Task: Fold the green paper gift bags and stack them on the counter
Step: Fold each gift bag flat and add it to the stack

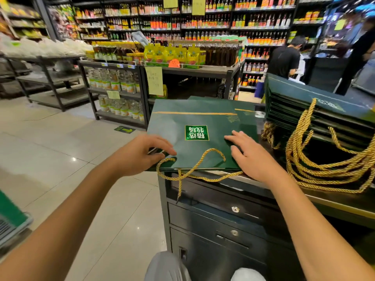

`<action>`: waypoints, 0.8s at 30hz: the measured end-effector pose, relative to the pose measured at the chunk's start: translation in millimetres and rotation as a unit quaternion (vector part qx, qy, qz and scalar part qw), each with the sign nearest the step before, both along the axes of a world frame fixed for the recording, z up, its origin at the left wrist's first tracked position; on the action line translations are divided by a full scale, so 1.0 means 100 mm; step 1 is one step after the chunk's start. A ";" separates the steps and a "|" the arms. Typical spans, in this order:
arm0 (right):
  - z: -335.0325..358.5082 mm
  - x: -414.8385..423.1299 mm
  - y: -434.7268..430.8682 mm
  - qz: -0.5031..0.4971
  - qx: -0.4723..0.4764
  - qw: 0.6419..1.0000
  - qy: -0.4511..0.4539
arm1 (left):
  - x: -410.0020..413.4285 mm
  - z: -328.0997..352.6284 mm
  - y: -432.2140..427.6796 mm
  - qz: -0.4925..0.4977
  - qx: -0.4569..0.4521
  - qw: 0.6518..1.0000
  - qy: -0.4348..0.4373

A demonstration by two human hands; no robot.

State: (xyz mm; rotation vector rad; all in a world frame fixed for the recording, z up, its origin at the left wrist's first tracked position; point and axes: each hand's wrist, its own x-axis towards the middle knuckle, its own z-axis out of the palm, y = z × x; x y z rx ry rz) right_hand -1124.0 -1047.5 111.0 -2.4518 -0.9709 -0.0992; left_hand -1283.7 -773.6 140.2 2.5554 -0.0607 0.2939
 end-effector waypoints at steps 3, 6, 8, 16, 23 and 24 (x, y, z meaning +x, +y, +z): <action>0.00 0.00 0.00 0.003 -0.002 1.000 -0.004 | -0.07 -0.07 0.00 -0.017 -0.012 1.000 0.012; -0.01 0.00 0.00 0.004 0.001 1.000 -0.004 | -0.05 -0.14 -0.03 -0.008 -0.012 1.000 -0.011; -0.01 0.00 -0.01 0.005 0.001 1.000 -0.004 | -0.02 -0.18 -0.07 0.001 -0.005 0.999 -0.033; -0.02 0.02 -0.01 0.006 0.001 1.000 -0.006 | 0.04 -0.25 -0.15 0.028 -0.147 0.986 -0.076; -0.01 0.00 -0.01 0.007 0.003 1.000 -0.005 | 0.03 -0.01 -0.16 0.071 -0.527 0.838 -0.122; -0.01 0.00 -0.01 0.005 0.003 1.000 -0.005 | 0.02 0.00 -0.14 0.069 -0.539 0.829 -0.133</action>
